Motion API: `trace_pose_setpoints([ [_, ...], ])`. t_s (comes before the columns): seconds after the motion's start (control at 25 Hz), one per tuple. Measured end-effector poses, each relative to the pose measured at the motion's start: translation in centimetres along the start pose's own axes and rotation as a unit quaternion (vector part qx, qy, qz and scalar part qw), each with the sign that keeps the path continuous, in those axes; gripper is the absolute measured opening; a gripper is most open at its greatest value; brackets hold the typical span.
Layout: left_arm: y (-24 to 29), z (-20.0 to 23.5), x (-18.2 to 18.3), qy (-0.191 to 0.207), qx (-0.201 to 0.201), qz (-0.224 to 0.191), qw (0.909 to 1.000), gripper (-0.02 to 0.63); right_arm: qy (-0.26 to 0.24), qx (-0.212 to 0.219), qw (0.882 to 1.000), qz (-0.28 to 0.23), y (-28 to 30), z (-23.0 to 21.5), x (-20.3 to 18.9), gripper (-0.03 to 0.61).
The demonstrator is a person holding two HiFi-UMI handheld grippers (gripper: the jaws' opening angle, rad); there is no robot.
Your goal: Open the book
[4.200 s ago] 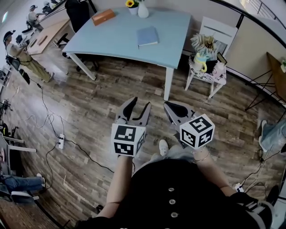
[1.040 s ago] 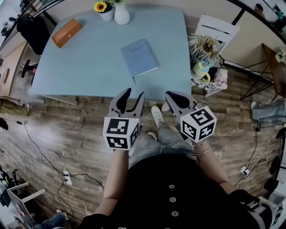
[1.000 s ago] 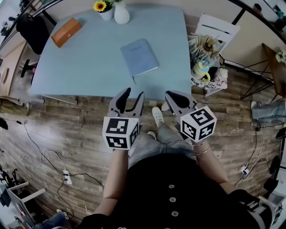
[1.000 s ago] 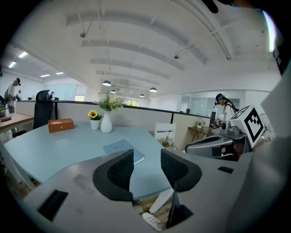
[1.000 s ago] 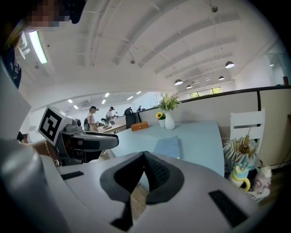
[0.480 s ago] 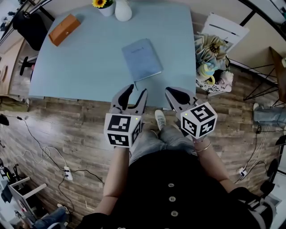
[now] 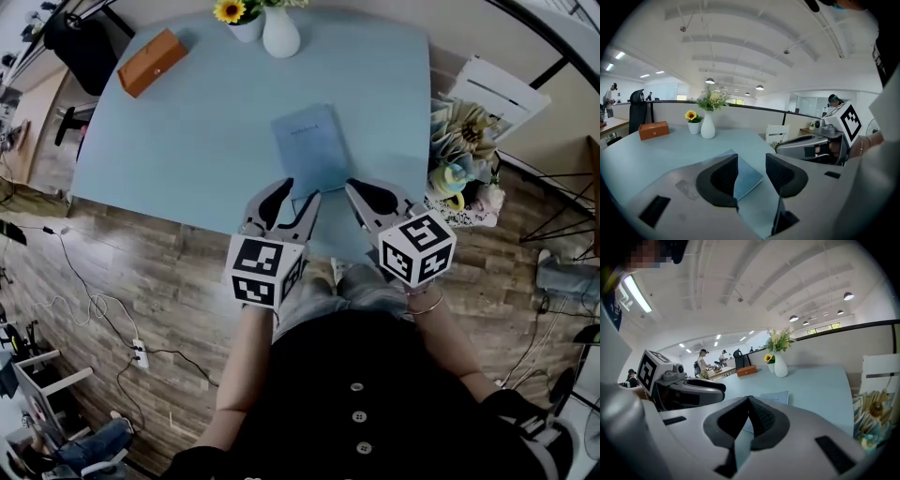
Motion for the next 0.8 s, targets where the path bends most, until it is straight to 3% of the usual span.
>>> trace_pose_setpoints([
  [0.4, 3.7, 0.9, 1.9, -0.005, 0.034, 0.001, 0.9994, 0.175, -0.005, 0.027, 1.000, 0.001, 1.7, -4.4, 2.0, 0.003],
  [0.8, 5.5, 0.1, 1.2, -0.015, 0.046, 0.019, 0.9986, 0.175, 0.000, 0.055, 0.998, 0.015, 1.7, -5.8, 1.2, 0.003],
])
Point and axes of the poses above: the fingertips, and each gripper's own axes: y forward along the fingers, z to its left, x out of its top, the point moved 7 cm from there along -y, backward along the fingers, and after that the axes turned 2 degrees about -z, right-handed, at the moved point
